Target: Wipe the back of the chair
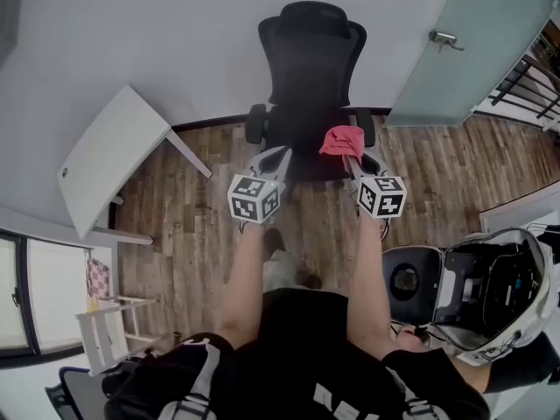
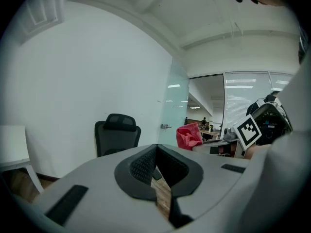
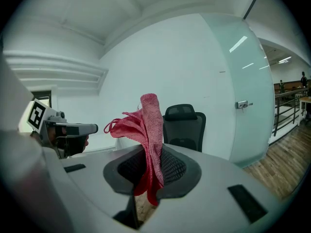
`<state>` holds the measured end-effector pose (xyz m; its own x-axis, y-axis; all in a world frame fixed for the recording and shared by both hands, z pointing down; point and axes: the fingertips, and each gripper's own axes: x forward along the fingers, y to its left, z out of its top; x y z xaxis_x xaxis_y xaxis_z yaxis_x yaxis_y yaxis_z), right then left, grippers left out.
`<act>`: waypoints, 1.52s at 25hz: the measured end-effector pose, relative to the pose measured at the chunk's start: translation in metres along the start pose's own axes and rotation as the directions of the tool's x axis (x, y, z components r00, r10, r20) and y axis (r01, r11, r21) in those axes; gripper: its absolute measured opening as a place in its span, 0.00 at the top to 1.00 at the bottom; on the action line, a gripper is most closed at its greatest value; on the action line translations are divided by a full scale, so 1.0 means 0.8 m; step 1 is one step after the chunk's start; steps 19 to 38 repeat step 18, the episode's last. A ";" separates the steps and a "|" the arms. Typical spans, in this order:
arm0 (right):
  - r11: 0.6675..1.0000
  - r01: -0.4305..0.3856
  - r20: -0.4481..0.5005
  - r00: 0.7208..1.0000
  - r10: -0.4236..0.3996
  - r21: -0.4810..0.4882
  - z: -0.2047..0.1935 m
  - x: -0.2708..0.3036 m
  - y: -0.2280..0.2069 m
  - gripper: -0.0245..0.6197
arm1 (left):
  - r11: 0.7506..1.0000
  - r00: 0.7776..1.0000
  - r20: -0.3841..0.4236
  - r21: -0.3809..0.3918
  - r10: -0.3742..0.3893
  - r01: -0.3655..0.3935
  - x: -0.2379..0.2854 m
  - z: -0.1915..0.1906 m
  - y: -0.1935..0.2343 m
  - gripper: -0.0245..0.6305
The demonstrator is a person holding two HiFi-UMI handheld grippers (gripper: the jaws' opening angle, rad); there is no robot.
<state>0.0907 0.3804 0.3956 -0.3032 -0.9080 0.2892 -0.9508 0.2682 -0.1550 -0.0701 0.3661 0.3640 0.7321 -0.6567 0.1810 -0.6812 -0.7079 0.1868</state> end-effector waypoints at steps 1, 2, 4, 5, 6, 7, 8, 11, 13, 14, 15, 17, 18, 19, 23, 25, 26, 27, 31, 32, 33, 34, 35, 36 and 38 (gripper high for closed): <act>1.000 -0.001 0.003 1.000 0.001 -0.005 0.000 -0.008 0.000 0.84 | 1.000 1.000 0.005 0.008 0.003 -0.003 -0.005 0.000 -0.006 0.93; 1.000 0.000 0.006 1.000 0.000 -0.007 0.000 -0.015 -0.001 0.84 | 1.000 1.000 0.011 0.016 0.006 -0.006 -0.009 0.001 -0.010 0.93; 1.000 0.004 0.011 1.000 -0.004 -0.005 -0.001 -0.027 -0.002 0.84 | 1.000 1.000 0.020 0.029 0.010 -0.011 -0.017 0.002 -0.015 0.93; 1.000 0.007 0.012 1.000 -0.007 -0.001 -0.001 -0.032 -0.003 0.84 | 0.999 1.000 0.023 0.034 0.014 -0.014 -0.021 0.003 -0.018 0.93; 1.000 0.009 0.013 1.000 -0.009 0.003 -0.002 -0.038 -0.004 0.84 | 0.999 1.000 0.024 0.037 0.018 -0.019 -0.026 0.004 -0.020 0.93; 1.000 0.010 0.014 1.000 -0.010 0.008 -0.003 -0.043 -0.005 0.84 | 0.999 0.999 0.025 0.041 0.023 -0.024 -0.029 0.005 -0.023 0.93; 1.000 0.011 0.014 1.000 -0.012 0.012 -0.004 -0.048 -0.006 0.84 | 0.999 0.999 0.025 0.044 0.029 -0.030 -0.033 0.005 -0.025 0.93; 1.000 0.012 0.020 1.000 -0.012 0.019 -0.006 -0.060 -0.007 0.84 | 0.998 0.999 0.028 0.052 0.040 -0.042 -0.041 0.006 -0.031 0.93; 1.000 0.011 0.024 1.000 -0.011 0.017 -0.004 -0.064 -0.004 0.84 | 0.997 0.999 0.029 0.058 0.042 -0.044 -0.045 0.009 -0.032 0.93; 1.000 0.010 0.024 1.000 -0.010 0.016 -0.003 -0.065 -0.002 0.84 | 0.997 0.999 0.030 0.059 0.043 -0.045 -0.047 0.011 -0.033 0.93; 1.000 0.008 0.024 1.000 -0.008 0.014 -0.002 -0.067 0.001 0.84 | 0.997 0.999 0.031 0.060 0.043 -0.045 -0.049 0.013 -0.034 0.93; 1.000 0.005 0.023 1.000 -0.005 0.012 0.000 -0.070 0.004 0.84 | 0.997 0.999 0.030 0.063 0.044 -0.046 -0.052 0.015 -0.038 0.93; 1.000 0.003 0.023 1.000 -0.003 0.011 0.000 -0.072 0.006 0.84 | 0.997 0.999 0.029 0.064 0.044 -0.046 -0.053 0.015 -0.040 0.93; 1.000 0.003 0.023 1.000 -0.003 0.011 0.000 -0.072 0.006 0.84 | 0.997 0.999 0.029 0.064 0.044 -0.046 -0.053 0.015 -0.040 0.93; 1.000 0.003 0.023 1.000 -0.003 0.011 0.000 -0.072 0.006 0.84 | 0.997 0.999 0.029 0.064 0.044 -0.046 -0.053 0.015 -0.040 0.93; 1.000 0.003 0.023 1.000 -0.003 0.011 0.000 -0.072 0.006 0.84 | 0.997 0.999 0.029 0.064 0.044 -0.046 -0.053 0.015 -0.040 0.93; 1.000 0.003 0.023 1.000 -0.003 0.011 0.000 -0.072 0.006 0.84 | 0.997 0.999 0.029 0.064 0.044 -0.046 -0.053 0.015 -0.040 0.93; 1.000 0.003 0.023 1.000 -0.003 0.011 0.000 -0.072 0.006 0.84 | 0.997 0.999 0.029 0.064 0.044 -0.046 -0.053 0.015 -0.040 0.93; 1.000 0.003 0.023 1.000 -0.003 0.011 0.000 -0.072 0.006 0.84 | 0.997 0.999 0.029 0.064 0.044 -0.046 -0.053 0.015 -0.040 0.93; 1.000 0.003 0.023 1.000 -0.003 0.011 0.000 -0.072 0.006 0.84 | 0.997 0.999 0.029 0.064 0.044 -0.046 -0.053 0.015 -0.040 0.93; 1.000 0.003 0.023 1.000 -0.003 0.011 0.000 -0.072 0.006 0.84 | 0.997 0.999 0.029 0.064 0.044 -0.046 -0.053 0.015 -0.040 0.93; 1.000 0.003 0.023 1.000 -0.003 0.011 0.000 -0.072 0.006 0.84 | 0.997 0.999 0.029 0.064 0.044 -0.046 -0.053 0.015 -0.040 0.93; 1.000 0.003 0.023 1.000 -0.003 0.011 0.000 -0.072 0.006 0.84 | 0.997 0.999 0.029 0.064 0.044 -0.046 -0.053 0.015 -0.040 0.93; 1.000 0.003 0.023 1.000 -0.003 0.011 0.000 -0.072 0.006 0.84 | 0.997 0.999 0.029 0.064 0.044 -0.046 -0.053 0.015 -0.040 0.93; 1.000 0.003 0.023 1.000 -0.003 0.011 0.000 -0.072 0.006 0.84 | 0.997 0.999 0.029 0.064 0.044 -0.046 -0.053 0.015 -0.040 0.93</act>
